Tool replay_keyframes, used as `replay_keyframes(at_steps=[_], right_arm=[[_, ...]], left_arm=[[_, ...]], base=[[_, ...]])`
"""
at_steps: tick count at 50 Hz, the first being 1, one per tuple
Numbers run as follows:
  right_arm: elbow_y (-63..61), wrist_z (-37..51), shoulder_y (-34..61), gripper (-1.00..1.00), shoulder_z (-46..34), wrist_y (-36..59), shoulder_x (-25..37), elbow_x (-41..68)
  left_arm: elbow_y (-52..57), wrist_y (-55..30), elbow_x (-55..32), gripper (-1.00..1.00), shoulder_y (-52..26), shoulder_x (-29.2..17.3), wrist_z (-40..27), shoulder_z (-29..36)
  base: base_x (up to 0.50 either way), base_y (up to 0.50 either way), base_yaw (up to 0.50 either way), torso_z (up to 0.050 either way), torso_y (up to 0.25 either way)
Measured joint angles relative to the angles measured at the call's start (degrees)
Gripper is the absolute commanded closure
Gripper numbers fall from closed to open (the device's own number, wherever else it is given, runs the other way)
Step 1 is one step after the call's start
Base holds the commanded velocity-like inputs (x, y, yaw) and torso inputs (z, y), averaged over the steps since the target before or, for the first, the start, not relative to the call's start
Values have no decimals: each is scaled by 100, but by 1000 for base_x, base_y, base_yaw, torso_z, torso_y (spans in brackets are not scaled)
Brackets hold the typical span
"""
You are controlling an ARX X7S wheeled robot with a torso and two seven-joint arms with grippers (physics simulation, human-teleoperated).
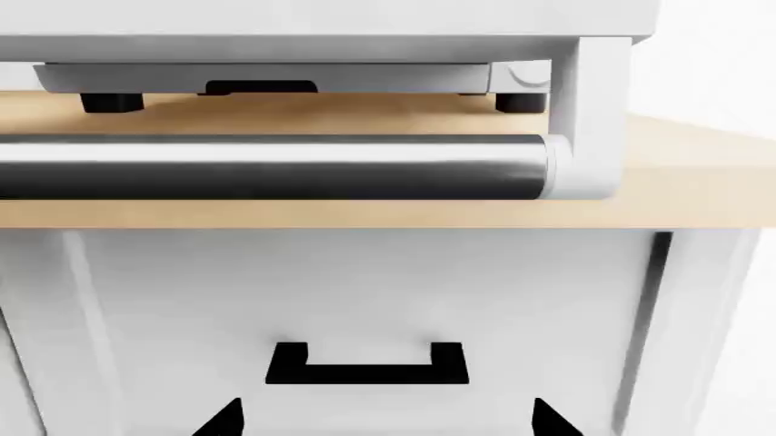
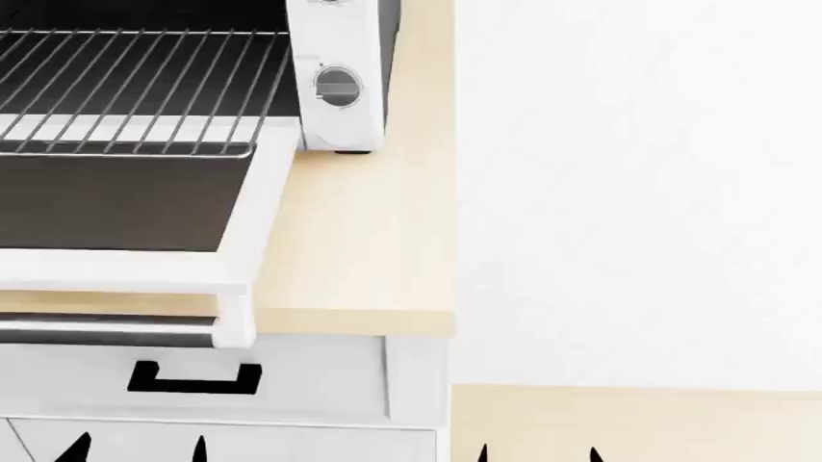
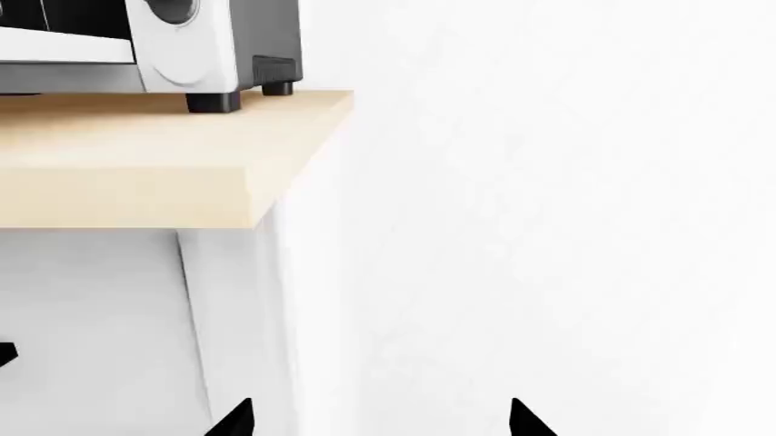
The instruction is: Place the scone on the rack of the toaster oven.
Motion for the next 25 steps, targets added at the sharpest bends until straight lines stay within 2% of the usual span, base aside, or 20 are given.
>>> replay_keyframes(at_steps=[21, 25], right_arm=[[-123, 316, 14, -100, -251, 277, 208, 163], [-244, 378, -5, -100, -312, 378, 263, 182]], left_arm=[[365, -202, -87, -100, 68, -213, -342, 289], [647, -294, -94, -100, 126, -280, -397, 350]], base=[[0, 0, 0, 0, 0], [0, 0, 0, 44, 108]])
